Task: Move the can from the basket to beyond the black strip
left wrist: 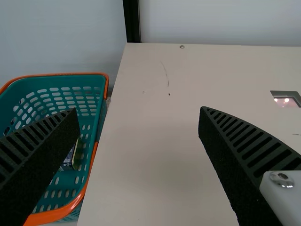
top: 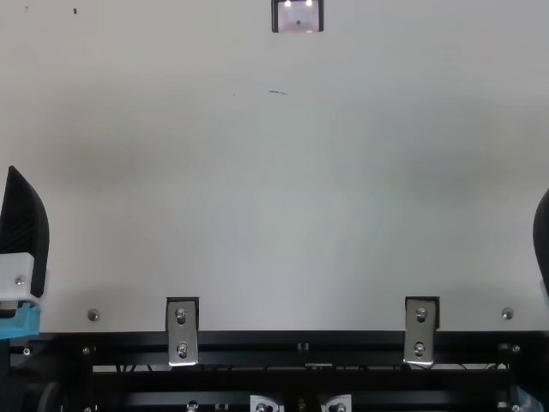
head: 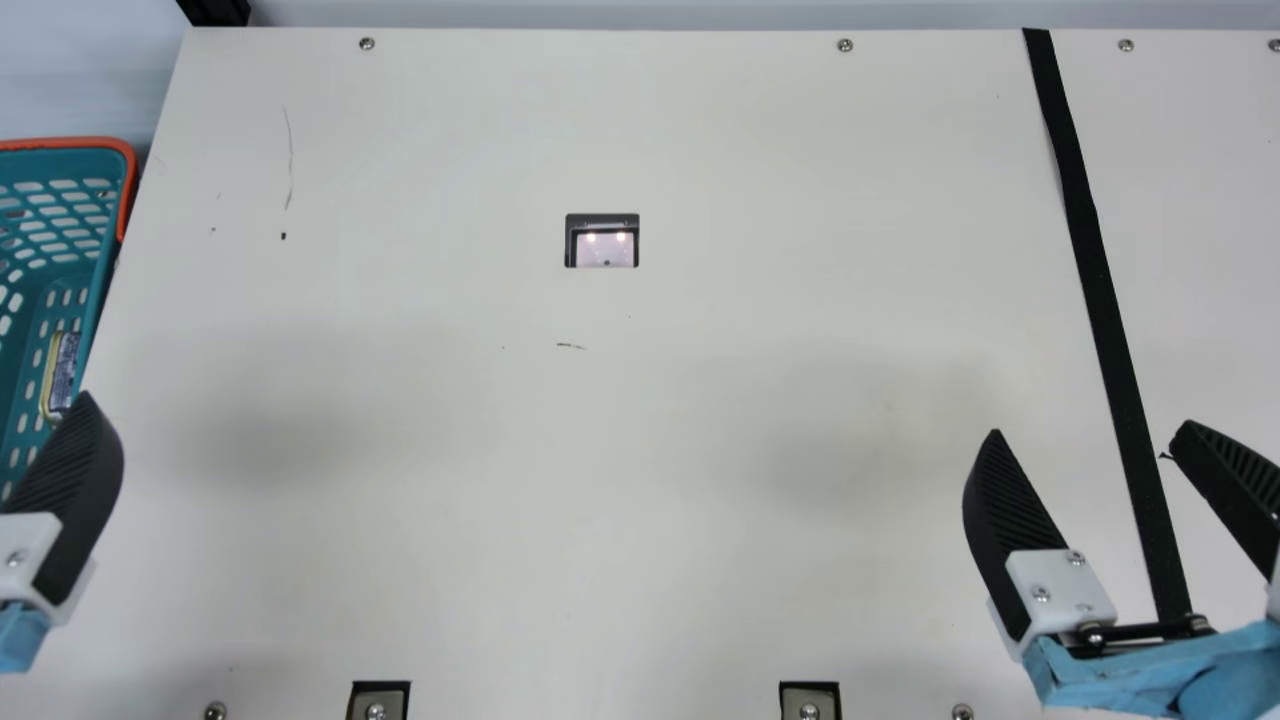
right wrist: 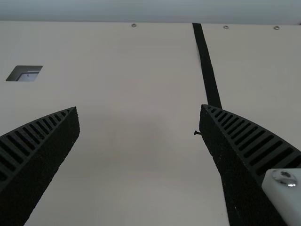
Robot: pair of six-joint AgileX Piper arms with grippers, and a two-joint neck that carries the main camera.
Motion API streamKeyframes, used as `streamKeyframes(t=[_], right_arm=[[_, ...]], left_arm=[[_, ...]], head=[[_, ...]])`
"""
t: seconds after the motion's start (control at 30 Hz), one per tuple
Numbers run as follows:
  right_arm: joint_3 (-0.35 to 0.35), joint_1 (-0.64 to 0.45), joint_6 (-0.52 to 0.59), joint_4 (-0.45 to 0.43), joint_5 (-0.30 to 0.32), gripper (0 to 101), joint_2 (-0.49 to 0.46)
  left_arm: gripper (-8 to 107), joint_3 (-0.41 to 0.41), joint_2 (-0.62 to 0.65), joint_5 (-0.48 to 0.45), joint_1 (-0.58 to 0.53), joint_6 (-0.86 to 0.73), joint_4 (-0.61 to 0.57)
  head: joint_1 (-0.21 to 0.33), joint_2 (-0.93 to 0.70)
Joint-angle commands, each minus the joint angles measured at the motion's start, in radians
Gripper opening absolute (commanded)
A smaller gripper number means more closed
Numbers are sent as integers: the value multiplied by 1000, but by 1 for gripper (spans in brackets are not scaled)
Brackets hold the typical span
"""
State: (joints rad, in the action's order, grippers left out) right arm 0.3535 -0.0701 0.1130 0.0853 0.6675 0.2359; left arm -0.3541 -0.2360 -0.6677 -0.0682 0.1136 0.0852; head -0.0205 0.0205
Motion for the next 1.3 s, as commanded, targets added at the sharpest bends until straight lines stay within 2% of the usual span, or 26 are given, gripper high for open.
streamKeyframes(t=[0.0,1.27], right_arm=[[0,0,0,0,0,101,0],[0,0,0,0,0,101,0]], left_arm=[[90,0,0,0,0,0,0],[90,0,0,0,0,0,0]], head=[[4,1],[-1,-37]])
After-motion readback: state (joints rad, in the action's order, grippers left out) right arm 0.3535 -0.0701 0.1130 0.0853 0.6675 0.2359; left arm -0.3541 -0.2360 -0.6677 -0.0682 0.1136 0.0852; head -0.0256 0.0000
